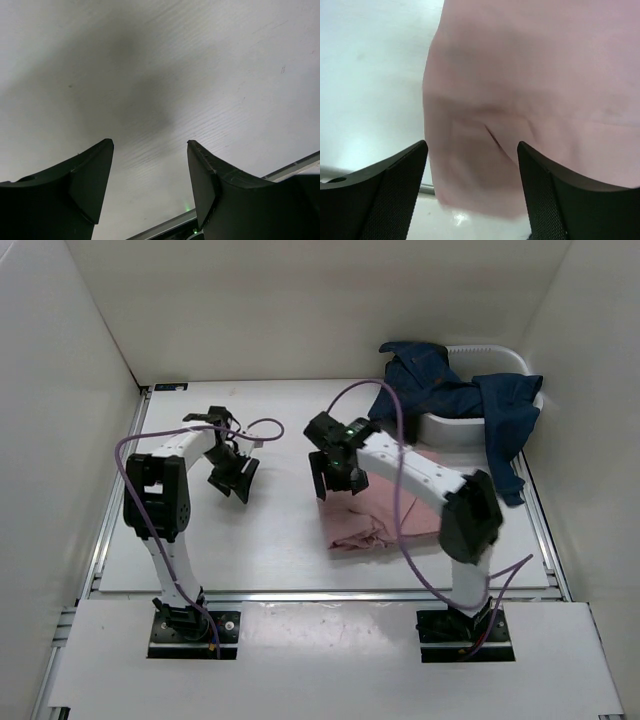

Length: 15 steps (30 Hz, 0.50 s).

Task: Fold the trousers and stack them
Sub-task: Fold the trousers

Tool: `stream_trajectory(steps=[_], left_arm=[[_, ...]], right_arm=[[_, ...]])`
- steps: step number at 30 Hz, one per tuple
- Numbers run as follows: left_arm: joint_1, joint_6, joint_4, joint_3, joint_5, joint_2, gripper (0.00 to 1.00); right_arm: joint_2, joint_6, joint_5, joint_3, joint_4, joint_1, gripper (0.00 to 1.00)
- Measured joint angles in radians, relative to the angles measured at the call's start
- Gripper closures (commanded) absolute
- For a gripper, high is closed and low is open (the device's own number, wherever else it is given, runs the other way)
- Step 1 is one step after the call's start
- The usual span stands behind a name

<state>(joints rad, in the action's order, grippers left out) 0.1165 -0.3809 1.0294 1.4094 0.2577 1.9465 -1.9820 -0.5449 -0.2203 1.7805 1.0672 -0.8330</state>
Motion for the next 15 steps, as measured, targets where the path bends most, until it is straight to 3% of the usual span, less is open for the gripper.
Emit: stream_trajectory(steps=[3,5,9,12,15], left_arm=[[-0.003,-0.004,0.018,0.050,0.005,0.000,0.28],[0.002,-0.007,0.033,0.104,0.013,-0.001,0.26],[0.098,-0.034,0.046,0.241,0.044,-0.019,0.25],[0.259,-0.058,0.034,0.310,0.071,-0.036,0.23],[0.441,-0.074,0.024,0.316,0.108,-0.030,0.17]], right_arm=[[0.222,-0.024,0.001,-0.160,-0.079,0.025,0.29],[0.404,-0.055,-0.014,-0.280,-0.124,0.106,0.32],[0.643,-0.082,-0.006,-0.523,-0.217,0.435,0.32],[0.668,-0.076,0.038,-0.718,-0.294,0.610,0.33],[0.613,-0.067,0.109,-0.849,-0.368,0.700,0.24]])
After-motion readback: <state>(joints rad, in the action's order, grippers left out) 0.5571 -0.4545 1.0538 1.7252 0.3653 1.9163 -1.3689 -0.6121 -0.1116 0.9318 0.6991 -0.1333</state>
